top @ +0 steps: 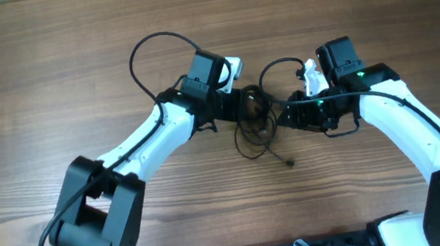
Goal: Untangle cables
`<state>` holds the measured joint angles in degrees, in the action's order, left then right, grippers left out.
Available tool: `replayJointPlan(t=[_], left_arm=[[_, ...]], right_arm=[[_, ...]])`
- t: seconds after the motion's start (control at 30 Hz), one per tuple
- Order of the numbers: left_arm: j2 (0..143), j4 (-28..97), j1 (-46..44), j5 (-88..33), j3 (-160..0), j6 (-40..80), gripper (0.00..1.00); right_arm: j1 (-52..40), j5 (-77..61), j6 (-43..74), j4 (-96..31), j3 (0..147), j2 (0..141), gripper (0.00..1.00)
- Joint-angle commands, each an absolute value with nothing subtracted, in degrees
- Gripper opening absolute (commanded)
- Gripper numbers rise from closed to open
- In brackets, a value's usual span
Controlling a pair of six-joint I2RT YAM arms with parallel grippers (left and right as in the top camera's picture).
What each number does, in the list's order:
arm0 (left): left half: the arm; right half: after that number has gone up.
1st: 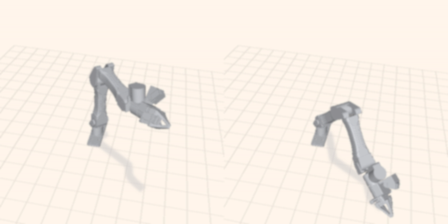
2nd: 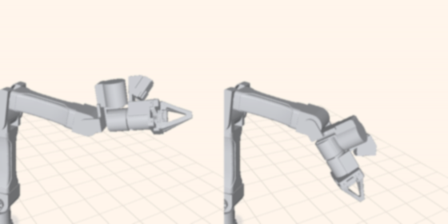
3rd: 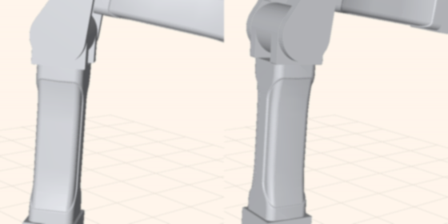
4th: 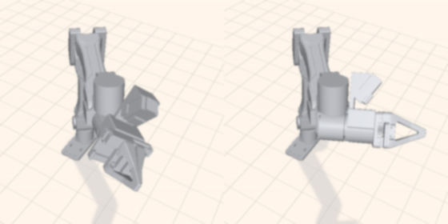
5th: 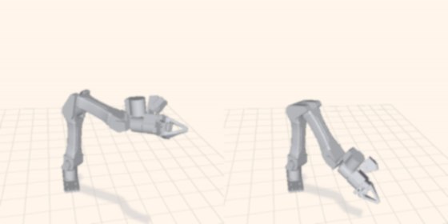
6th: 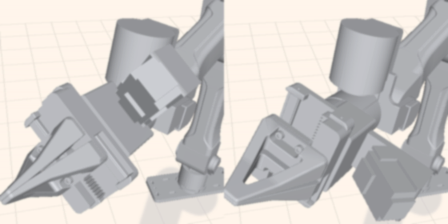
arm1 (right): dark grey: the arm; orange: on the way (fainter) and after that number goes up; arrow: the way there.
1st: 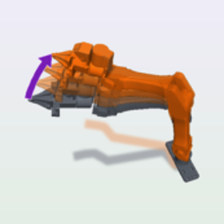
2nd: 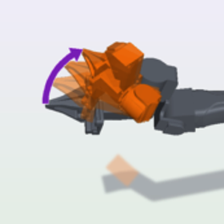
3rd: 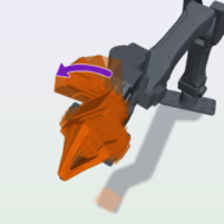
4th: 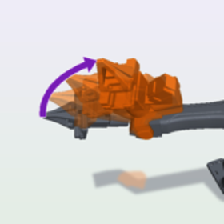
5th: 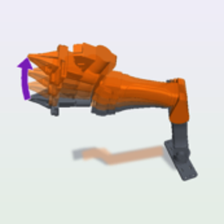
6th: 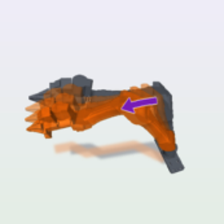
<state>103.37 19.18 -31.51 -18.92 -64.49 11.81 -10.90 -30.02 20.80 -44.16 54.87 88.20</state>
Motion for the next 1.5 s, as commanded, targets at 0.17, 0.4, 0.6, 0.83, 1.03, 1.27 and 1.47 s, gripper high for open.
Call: replayJointPlan(t=[0.17,0.4,0.6,0.83,1.03,1.27,1.47], left_arm=[[101.86,19.11,-31.73,-30.85,-64.51,22.15,0.04],[101.89,22.87,-31.70,-30.59,-64.51,22.09,0.04],[101.89,23.62,-31.70,-27.53,-64.51,21.47,0.04],[101.89,25.17,-31.59,-19.90,-64.51,21.47,0.04],[101.89,26.41,-27.81,-17.52,-64.51,21.74,0.04],[101.89,25.36,-27.83,-24.10,-64.51,21.69,0.04],[101.89,24.71,-27.83,-27.64,-64.51,21.69,0.04]], right_arm=[[-11.09,-34.83,21.04,-40.49,54.68,94.63,0.40],[-11.09,-30.46,21.17,-34.83,54.68,101.25,0.40],[-11.09,-29.71,20.95,-34.83,54.68,102.56,0.11],[-10.39,-23.57,20.97,-38.30,54.78,102.45,0.04],[-4.67,-41.54,8.47,-46.98,58.28,102.21,0.27],[-13.76,-40.38,16.51,-38.09,55.33,102.24,0.62],[-17.82,-28.58,30.11,-30.89,54.13,102.24,0.07]])
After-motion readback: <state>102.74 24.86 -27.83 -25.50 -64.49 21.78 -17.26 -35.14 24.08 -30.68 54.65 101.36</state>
